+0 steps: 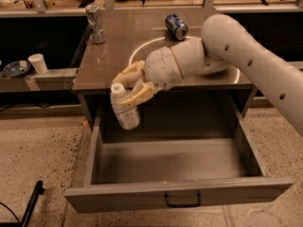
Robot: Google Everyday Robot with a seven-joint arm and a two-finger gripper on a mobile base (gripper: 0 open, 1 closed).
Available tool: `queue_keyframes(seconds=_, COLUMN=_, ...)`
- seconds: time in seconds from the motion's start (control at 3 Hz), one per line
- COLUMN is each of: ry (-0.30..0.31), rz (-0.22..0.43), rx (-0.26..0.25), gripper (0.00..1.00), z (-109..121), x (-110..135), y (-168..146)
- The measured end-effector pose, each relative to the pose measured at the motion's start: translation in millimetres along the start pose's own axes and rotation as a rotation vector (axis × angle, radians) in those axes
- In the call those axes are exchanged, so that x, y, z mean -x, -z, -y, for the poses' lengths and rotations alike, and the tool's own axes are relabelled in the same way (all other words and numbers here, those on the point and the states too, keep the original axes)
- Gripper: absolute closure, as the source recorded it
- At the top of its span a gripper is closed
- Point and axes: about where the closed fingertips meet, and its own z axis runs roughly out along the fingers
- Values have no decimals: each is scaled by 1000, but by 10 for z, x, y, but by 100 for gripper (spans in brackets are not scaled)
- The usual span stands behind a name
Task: Pick blue plastic bottle from top drawer and place on counter
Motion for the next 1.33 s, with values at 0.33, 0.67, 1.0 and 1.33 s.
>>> queue_keyframes(seconds=0.33, ry=-7, rz=16, rx=24, gripper=100, z=272, x=438, y=-3)
queue_keyframes(seconds=0.67, ry=-50, rz=110, rx=10, gripper=100, z=569, x=774, y=210)
queue_keyframes(seconds=1.0, ry=-79, rz=166, rx=-17, gripper=100, z=939, x=1027, y=346)
queue_keyframes(seconds=1.33, ry=-118, rz=161, rx=-114, gripper=100, z=1260, x=1137, y=482)
